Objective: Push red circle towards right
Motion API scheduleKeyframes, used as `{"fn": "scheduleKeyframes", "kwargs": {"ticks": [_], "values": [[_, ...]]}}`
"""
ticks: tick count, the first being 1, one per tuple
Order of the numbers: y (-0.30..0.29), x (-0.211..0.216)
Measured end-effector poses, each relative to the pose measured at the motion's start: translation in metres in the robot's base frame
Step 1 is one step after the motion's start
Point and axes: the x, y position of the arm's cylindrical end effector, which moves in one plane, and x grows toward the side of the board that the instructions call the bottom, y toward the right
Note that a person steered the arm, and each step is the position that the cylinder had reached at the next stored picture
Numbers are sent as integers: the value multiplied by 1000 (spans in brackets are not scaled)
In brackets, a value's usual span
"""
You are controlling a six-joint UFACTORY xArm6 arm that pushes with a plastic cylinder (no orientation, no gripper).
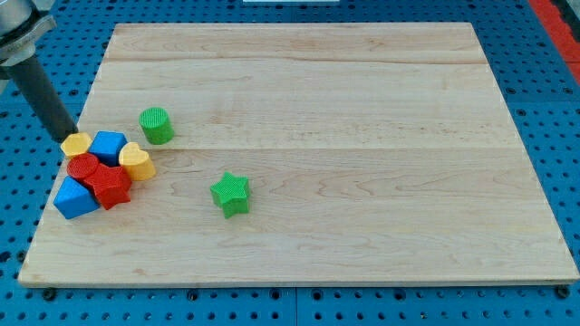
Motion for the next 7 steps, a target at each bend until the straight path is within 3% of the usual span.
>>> {"fn": "scheduleKeyframes", "kwargs": {"ticks": [3, 6, 7], "values": [[7, 49], [115, 40], [105, 28]]}}
